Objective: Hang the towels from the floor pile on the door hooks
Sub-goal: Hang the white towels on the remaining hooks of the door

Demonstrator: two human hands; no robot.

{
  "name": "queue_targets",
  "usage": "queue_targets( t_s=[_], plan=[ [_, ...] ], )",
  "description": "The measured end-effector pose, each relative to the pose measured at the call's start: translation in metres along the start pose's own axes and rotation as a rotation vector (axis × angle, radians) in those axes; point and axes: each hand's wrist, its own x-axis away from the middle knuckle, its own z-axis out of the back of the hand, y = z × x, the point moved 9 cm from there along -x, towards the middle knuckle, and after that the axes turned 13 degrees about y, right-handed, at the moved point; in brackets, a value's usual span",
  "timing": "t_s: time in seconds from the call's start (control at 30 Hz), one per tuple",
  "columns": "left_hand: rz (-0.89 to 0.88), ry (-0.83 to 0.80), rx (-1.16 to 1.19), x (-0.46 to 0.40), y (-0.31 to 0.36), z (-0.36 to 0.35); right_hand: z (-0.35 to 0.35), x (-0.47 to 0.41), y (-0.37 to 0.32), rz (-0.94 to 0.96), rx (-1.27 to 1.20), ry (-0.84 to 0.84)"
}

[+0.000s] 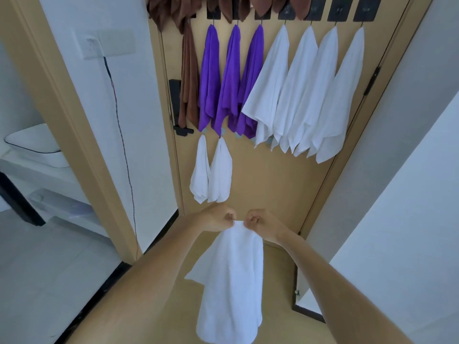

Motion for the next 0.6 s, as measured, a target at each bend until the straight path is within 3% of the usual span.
queue_targets(
  t_s=[0.23,0.6],
  plan=[
    [-0.048,0.03,-0.062,-0.07,-0.058,0.045,-0.019,-0.076,-0.033,0.007,0.094,0.083],
    [-0.018,0.049,0.073,-0.187,-0.101,0.074,-0.022,-0.195,-0.018,-0.081,0.066,0.177]
  ],
)
